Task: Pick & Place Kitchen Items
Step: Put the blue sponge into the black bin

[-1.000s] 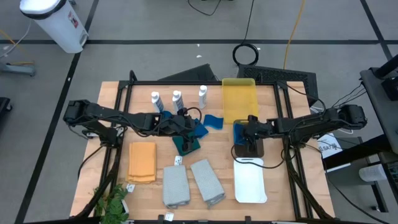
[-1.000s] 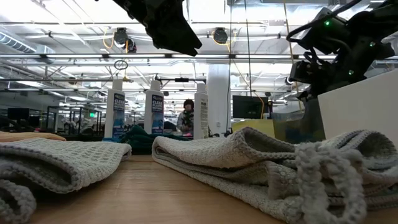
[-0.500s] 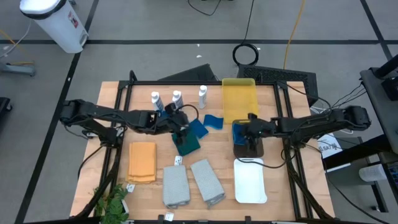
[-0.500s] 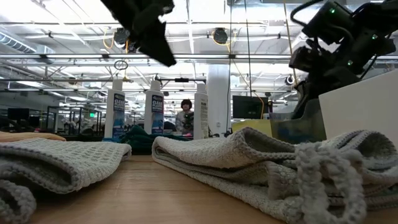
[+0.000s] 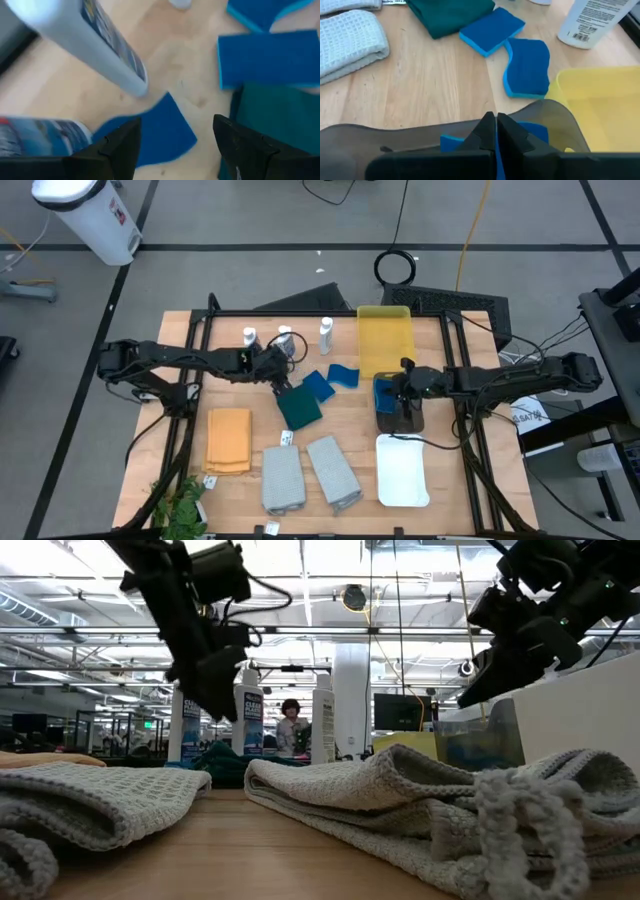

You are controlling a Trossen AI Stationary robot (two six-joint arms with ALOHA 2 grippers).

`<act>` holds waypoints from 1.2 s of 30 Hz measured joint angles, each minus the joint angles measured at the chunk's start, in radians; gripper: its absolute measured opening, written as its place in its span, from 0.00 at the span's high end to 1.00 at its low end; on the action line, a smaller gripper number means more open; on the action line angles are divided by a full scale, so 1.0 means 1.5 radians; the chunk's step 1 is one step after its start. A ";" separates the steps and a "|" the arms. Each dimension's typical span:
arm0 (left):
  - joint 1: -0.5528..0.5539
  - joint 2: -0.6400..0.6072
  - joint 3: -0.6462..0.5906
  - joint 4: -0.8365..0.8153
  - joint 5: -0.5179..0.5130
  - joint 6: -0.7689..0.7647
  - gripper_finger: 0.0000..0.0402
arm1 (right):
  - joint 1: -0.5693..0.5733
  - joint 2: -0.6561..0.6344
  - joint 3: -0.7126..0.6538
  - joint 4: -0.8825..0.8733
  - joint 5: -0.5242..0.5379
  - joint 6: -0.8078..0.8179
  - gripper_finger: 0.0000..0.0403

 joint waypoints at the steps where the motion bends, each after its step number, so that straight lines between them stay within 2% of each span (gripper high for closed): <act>1: 0.006 0.000 -0.008 0.002 0.008 -0.004 0.38 | 0.000 0.000 0.000 0.007 0.000 0.000 1.00; 6: 0.029 0.000 -0.050 0.047 0.015 -0.011 0.38 | 0.000 0.000 0.000 0.010 0.000 0.000 1.00; 11: 0.050 0.000 -0.090 0.109 0.077 -0.005 0.38 | 0.000 0.000 0.000 0.010 0.000 0.000 1.00; 24: 0.064 0.000 -0.131 0.129 0.079 -0.001 0.38 | 0.000 0.000 0.000 0.010 0.000 0.000 1.00; 28: 0.064 0.000 -0.131 0.130 0.124 -0.009 0.38 | 0.000 0.000 0.000 0.010 0.000 0.000 1.00; 33: 0.059 0.000 -0.131 0.106 0.132 -0.022 0.38 | 0.000 0.000 0.000 0.010 0.000 0.000 1.00; 36: 0.059 0.000 -0.131 0.090 0.168 -0.052 0.38 | 0.000 0.000 0.000 0.010 0.000 0.000 1.00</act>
